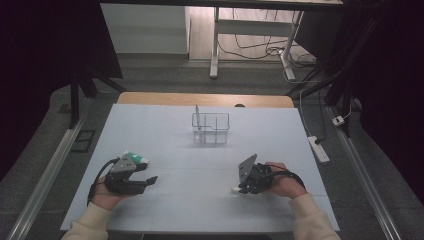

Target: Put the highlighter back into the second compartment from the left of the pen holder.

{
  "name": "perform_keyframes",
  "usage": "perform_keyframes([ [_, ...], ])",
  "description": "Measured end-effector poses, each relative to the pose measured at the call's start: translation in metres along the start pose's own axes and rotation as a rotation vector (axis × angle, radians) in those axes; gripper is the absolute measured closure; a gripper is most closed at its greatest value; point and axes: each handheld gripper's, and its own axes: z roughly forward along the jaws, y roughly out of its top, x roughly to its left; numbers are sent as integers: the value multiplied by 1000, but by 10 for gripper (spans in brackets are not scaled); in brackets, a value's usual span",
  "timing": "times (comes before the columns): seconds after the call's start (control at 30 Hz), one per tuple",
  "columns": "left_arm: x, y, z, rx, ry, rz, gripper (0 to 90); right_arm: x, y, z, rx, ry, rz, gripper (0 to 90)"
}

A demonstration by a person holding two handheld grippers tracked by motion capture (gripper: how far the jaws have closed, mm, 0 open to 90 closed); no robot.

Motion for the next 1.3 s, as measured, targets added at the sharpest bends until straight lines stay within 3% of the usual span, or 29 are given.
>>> perform_keyframes([
  [0.4,0,0,0,-1,1,0,362,-5,-4,-15,-69,-70,58,780],
  [0.73,0,0,0,0,4,-2,356,-10,-8,-29,-142,-124,156,780],
  [0.97,0,0,1,2,7,-7,343,-11,-7,-36,-152,-146,189,780],
  [1.3,1,0,1,4,5,-7,340,-11,-9,-46,-225,-184,215,780],
])
